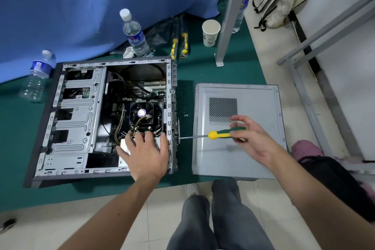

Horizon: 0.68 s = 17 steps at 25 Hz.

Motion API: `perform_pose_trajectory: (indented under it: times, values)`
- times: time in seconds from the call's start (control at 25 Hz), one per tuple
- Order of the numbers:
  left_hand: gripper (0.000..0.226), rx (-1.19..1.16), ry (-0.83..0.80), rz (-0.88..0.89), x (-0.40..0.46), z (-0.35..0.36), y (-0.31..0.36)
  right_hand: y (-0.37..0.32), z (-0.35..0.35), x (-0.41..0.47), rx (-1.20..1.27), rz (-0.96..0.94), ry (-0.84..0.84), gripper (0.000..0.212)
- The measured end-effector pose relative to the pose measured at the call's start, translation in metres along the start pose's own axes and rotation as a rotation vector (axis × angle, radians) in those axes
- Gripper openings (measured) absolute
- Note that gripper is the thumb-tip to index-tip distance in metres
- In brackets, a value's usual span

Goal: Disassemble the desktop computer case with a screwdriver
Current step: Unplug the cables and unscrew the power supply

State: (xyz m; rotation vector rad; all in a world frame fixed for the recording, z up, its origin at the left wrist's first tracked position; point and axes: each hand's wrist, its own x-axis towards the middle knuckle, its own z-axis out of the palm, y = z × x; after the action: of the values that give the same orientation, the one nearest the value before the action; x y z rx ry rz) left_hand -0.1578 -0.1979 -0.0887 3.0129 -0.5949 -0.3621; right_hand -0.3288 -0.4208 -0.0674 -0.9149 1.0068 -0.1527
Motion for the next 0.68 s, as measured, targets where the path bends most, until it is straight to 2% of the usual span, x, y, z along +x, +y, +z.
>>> perform_pose_trajectory:
  times: [0.08, 0.16, 0.2, 0.24, 0.28, 0.32, 0.36, 0.4, 0.48, 0.56, 0.6, 0.64, 0.68]
  values:
    - [0.069, -0.006, 0.005, 0.005, -0.001, 0.001, 0.000, -0.003, -0.001, -0.001, -0.109, 0.101, -0.002, 0.016]
    - [0.067, -0.015, 0.006, -0.006, 0.001, 0.000, 0.001, -0.004, 0.001, -0.002, -0.495, 0.192, 0.026, 0.037]
    - [0.067, -0.019, 0.007, -0.003, 0.001, 0.000, 0.001, -0.005, 0.002, -0.001, -0.579, 0.161, 0.023, 0.039]
    - [0.067, -0.020, 0.008, 0.004, 0.000, -0.001, 0.001, -0.003, 0.002, 0.001, -0.503, 0.093, 0.042, 0.028]
    - [0.067, -0.021, 0.010, 0.005, 0.000, 0.000, 0.001, -0.005, 0.001, 0.001, -0.327, 0.059, 0.036, 0.008]
    - [0.067, -0.020, 0.009, 0.000, 0.000, -0.001, 0.001, -0.004, -0.004, 0.005, -0.162, 0.036, 0.020, 0.014]
    - [0.067, -0.017, 0.006, -0.006, 0.000, -0.001, 0.001, -0.006, -0.006, 0.004, 0.003, 0.043, -0.020, 0.030]
    - [0.066, -0.014, 0.002, -0.006, 0.000, -0.002, 0.002, -0.007, -0.008, 0.003, 0.046, 0.047, -0.061, 0.032]
    - [0.066, -0.014, 0.005, -0.005, 0.000, -0.001, 0.002, -0.011, -0.007, 0.002, -0.099, 0.154, -0.064, 0.013]
    - [0.066, -0.019, 0.012, -0.010, 0.000, -0.001, 0.002, -0.013, -0.005, 0.004, -0.380, 0.243, -0.014, 0.039]
    - [0.065, -0.019, 0.014, -0.009, -0.001, -0.001, 0.003, -0.013, -0.004, 0.005, -0.434, 0.206, -0.020, 0.039]
    - [0.064, -0.018, 0.015, -0.007, 0.000, -0.001, 0.003, -0.011, -0.004, 0.008, -0.418, 0.149, -0.019, 0.029]
    - [0.063, -0.018, 0.018, -0.004, 0.000, -0.001, 0.002, -0.011, -0.005, 0.008, -0.294, 0.107, -0.033, 0.013]
